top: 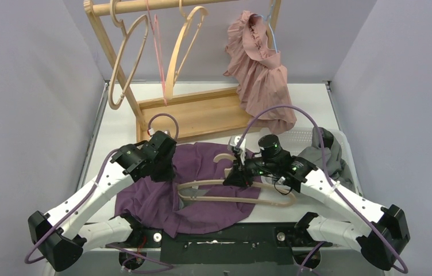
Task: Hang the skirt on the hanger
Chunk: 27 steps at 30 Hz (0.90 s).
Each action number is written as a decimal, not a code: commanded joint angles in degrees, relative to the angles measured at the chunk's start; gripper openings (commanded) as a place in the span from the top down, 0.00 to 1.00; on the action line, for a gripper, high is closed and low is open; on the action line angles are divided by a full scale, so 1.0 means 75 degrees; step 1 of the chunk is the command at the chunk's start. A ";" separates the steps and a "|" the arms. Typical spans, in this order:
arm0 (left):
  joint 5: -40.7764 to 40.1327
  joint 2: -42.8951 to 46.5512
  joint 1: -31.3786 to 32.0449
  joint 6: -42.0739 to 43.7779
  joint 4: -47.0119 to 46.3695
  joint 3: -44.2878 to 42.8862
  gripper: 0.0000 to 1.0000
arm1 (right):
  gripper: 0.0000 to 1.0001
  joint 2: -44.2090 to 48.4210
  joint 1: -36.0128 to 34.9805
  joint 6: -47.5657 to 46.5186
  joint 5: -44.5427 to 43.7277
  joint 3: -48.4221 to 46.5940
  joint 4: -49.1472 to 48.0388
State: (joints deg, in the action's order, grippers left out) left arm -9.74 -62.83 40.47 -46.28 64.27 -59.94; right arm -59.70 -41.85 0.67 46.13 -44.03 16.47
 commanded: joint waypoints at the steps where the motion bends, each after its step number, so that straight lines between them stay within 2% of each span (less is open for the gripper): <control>1: 0.0696 0.0314 0.0018 0.0306 -0.0968 -0.0066 1.00 | 1.00 -0.0145 -0.0292 -0.0120 0.0150 -0.0408 -0.0892; 7: 0.2033 0.0601 0.0018 0.0688 -0.1887 -0.0026 1.00 | 1.00 -0.0434 -0.0631 0.0238 -0.0820 -0.0117 -0.2680; 10: 0.2593 0.0773 0.0018 0.0725 -0.2765 0.0073 1.00 | 1.00 -0.0460 -0.0823 0.0267 -0.0817 0.0272 -0.3819; 18: 0.3450 0.0630 0.0018 0.1073 -0.4876 0.0224 1.00 | 1.00 -0.0924 -0.1218 0.0566 -0.1933 0.1381 -0.6871; 22: 0.3463 0.0758 0.0014 0.1594 -0.5007 0.0390 0.99 | 1.00 -0.1149 -0.1284 0.0615 -0.2644 0.1688 -0.8028; 24: 0.2845 0.0933 -0.0021 0.1894 -0.4675 0.0274 0.78 | 1.00 -0.1088 -0.1316 0.0633 -0.2914 0.1794 -0.8495; 27: 0.2038 0.1404 -0.0079 0.2325 -0.4331 0.0022 0.55 | 1.00 -0.0837 -0.1328 0.0585 -0.3158 0.1865 -0.8854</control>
State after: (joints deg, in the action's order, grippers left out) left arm 11.94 -57.43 40.40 -34.65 33.95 -56.90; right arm -68.82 -51.44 5.50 28.36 -29.61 -33.58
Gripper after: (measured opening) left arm 0.330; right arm 0.102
